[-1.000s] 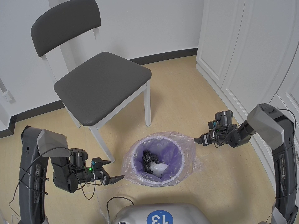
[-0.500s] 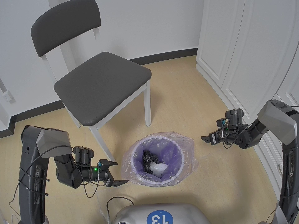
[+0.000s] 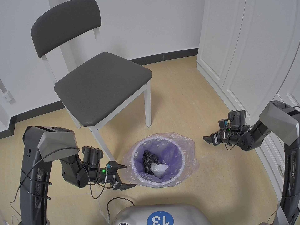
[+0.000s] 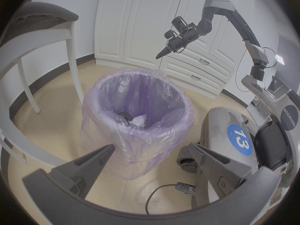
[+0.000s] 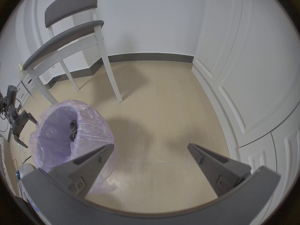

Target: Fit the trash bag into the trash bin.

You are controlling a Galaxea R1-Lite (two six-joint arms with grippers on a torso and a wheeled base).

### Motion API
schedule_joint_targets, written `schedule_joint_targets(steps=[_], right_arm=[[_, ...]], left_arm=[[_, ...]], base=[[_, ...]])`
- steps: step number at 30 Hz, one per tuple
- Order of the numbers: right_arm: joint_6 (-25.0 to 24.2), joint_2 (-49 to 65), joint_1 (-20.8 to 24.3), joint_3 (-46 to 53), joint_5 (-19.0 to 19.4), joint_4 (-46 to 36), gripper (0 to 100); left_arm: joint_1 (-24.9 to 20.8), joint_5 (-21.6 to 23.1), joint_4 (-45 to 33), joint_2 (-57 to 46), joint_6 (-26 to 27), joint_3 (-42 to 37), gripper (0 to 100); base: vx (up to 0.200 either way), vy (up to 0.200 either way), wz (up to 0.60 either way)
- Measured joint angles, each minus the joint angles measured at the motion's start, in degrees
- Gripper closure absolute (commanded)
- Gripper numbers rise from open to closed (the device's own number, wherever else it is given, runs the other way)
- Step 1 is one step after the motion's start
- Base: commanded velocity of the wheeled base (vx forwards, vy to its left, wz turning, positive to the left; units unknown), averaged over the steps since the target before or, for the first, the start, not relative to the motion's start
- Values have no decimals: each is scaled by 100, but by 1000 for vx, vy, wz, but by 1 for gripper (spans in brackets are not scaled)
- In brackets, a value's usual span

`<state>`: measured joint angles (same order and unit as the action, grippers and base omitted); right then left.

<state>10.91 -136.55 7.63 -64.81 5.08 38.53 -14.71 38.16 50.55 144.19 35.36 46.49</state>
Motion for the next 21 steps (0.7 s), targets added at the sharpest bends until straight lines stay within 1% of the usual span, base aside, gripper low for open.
schedule_joint_targets(steps=[4,5,7,10,13,21], right_arm=[[83,60,-4,15,0,5,0],[102,74,-4,15,0,5,0],[127,112,-4,9,0,2,0],[165,182,-6,9,0,-5,0],[191,265,-11,23,0,-5,0],[200,424,-33,26,0,-27,0]], left_arm=[[-46,-41,-586,-45,43,177,0],[-44,-52,-736,-59,46,234,100],[-48,-66,-1011,-85,66,364,100],[-46,-168,-1169,-113,90,524,100],[-16,-324,-1186,-127,100,645,100],[163,-469,-1213,-100,101,1073,100]], base=[[0,0,0],[0,0,0],[0,0,0],[0,0,0],[0,0,0],[0,0,0]])
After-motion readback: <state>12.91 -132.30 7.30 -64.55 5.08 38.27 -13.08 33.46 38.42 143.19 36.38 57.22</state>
